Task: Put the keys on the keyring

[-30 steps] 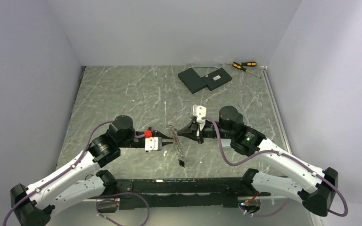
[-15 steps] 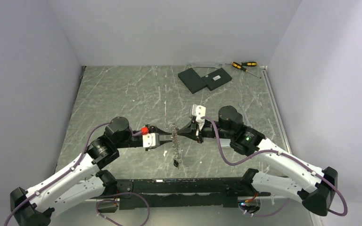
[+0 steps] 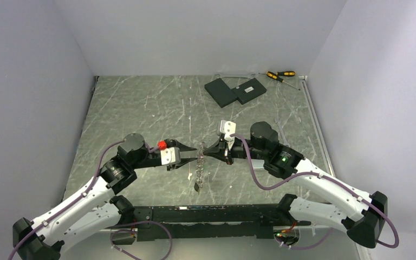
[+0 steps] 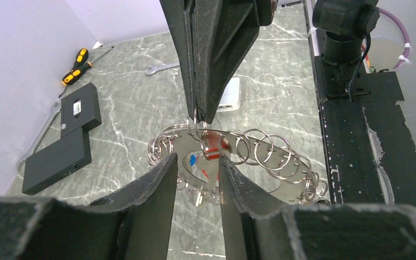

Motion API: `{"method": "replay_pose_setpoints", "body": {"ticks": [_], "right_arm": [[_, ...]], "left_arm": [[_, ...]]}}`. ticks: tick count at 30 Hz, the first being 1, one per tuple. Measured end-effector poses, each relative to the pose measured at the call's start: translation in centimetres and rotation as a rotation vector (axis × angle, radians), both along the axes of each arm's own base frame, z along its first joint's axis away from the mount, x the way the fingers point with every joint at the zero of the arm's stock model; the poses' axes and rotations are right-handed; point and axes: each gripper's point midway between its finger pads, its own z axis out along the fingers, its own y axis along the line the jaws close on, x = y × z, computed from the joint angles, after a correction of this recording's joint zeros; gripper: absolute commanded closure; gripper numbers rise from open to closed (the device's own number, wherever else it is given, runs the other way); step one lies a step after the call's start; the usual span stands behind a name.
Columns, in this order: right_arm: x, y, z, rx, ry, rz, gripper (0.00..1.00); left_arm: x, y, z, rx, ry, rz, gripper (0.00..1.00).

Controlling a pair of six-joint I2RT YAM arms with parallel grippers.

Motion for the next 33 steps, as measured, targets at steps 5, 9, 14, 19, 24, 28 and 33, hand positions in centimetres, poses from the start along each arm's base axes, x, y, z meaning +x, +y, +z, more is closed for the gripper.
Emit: {"method": "replay_pose_setpoints", "body": {"ticks": [5, 9, 14, 19, 24, 28, 33], "right_arm": [[0.07, -0.01, 0.0, -0.001, -0.004, -0.002, 1.0], [0.11, 0.04, -0.14, -0.004, -0.001, -0.002, 1.0], [0.25, 0.2, -0.55, -0.014, 0.007, -0.002, 1.0], [0.3, 0.28, -0.53, -0.012, 0.006, -0.002, 1.0], [0.37, 0.38, -0.56, -0.011, 0.005, -0.001, 1.0], [0.37, 0.41, -0.55, -0.011, 0.005, -0.001, 1.0], [0.34, 0.47, -0.45, -0.007, 0.002, 0.001, 1.0]], "left_arm": [[-0.1, 0.23, 0.2, -0.005, -0.008, 0.001, 0.61], [-0.41, 0.12, 0.37, -0.012, -0.006, -0.018, 0.65], [-0.32, -0.18, 0.13, -0.014, 0.018, -0.026, 0.7], [-0.3, -0.28, 0.3, -0.023, 0.025, -0.027, 0.71], [-0.1, -0.52, -0.02, -0.018, 0.035, -0.029, 0.71], [-0.05, -0.7, -0.45, -0.009, 0.053, -0.034, 0.72], [-0.04, -0.74, -0.51, -0.009, 0.058, -0.035, 0.77]]}}
